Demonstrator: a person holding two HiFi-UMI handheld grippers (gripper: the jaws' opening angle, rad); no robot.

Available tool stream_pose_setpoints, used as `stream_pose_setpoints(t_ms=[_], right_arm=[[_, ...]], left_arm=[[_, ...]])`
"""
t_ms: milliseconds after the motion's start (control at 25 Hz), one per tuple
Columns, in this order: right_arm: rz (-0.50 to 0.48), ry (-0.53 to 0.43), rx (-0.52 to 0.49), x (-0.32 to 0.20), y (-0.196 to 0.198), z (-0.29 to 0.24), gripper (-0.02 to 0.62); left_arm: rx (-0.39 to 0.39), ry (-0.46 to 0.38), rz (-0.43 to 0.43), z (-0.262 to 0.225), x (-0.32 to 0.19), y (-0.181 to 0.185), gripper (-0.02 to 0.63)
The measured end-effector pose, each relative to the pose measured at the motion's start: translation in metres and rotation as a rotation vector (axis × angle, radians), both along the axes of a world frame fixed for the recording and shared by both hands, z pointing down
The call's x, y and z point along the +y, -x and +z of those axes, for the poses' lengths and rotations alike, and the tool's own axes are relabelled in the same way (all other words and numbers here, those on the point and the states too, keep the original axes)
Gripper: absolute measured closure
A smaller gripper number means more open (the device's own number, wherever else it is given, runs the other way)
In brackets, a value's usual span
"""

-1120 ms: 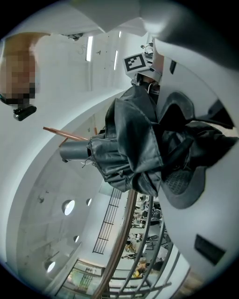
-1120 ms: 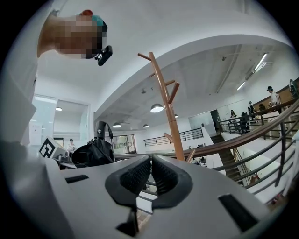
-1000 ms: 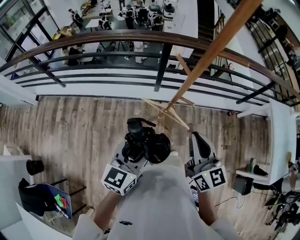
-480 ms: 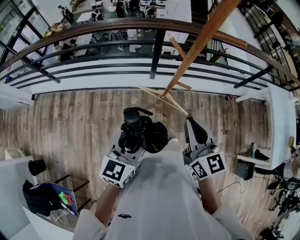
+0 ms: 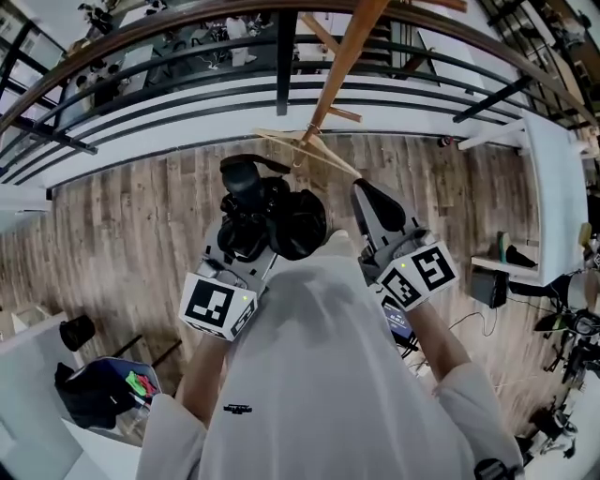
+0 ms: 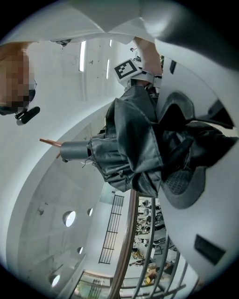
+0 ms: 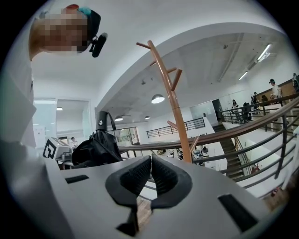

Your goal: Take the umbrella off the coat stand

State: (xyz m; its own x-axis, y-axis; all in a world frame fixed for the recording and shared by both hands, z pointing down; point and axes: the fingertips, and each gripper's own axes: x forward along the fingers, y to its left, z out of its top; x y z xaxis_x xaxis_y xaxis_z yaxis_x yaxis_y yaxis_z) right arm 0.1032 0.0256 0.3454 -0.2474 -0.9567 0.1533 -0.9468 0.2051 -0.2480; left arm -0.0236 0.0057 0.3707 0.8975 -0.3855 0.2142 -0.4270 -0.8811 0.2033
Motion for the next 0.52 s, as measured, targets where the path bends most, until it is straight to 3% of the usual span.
stream_pose_setpoints(t_ms=[280,520], right_arm=[[0.054,-0.007,-0.042,0.011,-0.002,0.002,0.558],[0.104,-0.024,0.026,0.034,-0.009,-0.002,0.560]], left_arm=[[0.012,0.000,0.037,-0.006,0.007,-0.007,0.365],[-0.001,0.020,0.064,-0.003,0.025,-0.020,0.365]])
